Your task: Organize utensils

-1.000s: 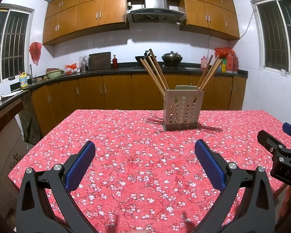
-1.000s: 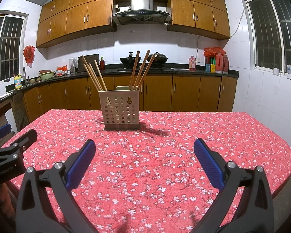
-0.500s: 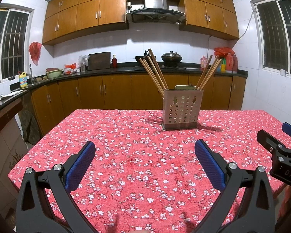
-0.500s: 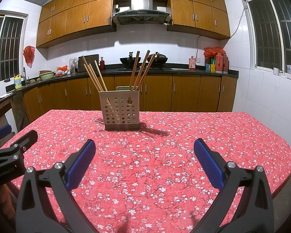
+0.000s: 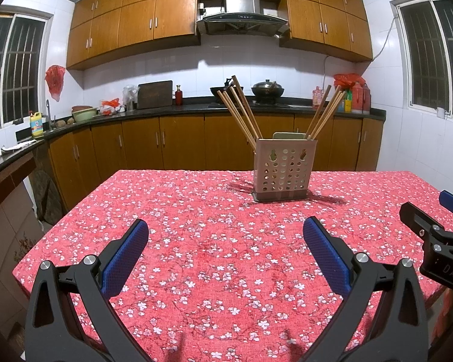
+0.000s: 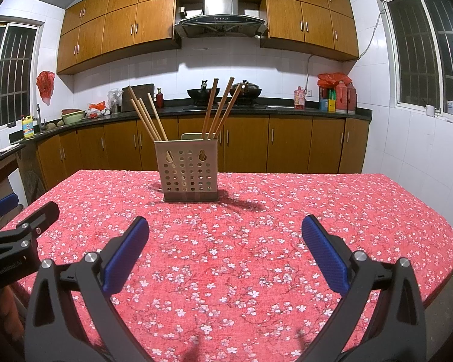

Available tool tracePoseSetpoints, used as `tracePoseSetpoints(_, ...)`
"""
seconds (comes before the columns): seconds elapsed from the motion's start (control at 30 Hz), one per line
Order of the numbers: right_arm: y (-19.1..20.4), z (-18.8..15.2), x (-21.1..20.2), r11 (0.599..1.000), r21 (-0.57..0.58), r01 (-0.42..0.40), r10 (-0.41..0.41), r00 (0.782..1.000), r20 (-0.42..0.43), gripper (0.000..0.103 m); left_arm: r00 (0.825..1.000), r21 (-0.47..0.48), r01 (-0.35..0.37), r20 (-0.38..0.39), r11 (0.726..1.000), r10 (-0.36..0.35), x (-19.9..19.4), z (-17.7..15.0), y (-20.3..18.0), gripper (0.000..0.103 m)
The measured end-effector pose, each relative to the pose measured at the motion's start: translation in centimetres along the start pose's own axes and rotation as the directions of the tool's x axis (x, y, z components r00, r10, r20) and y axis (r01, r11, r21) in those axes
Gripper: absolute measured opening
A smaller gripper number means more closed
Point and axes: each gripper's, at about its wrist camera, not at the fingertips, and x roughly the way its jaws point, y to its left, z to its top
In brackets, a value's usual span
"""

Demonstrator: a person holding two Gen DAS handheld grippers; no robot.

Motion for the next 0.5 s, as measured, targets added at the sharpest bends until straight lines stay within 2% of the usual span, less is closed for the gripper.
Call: tracePoseSetpoints(0.5,-0.17,0.1,0.0,1.0,0.001,-0.001,0.001,1.0,0.0,0.099,1.0,-0.001,-0.001,-0.002,1.0,0.001,-0.03,-0.1,-0.08,0.101)
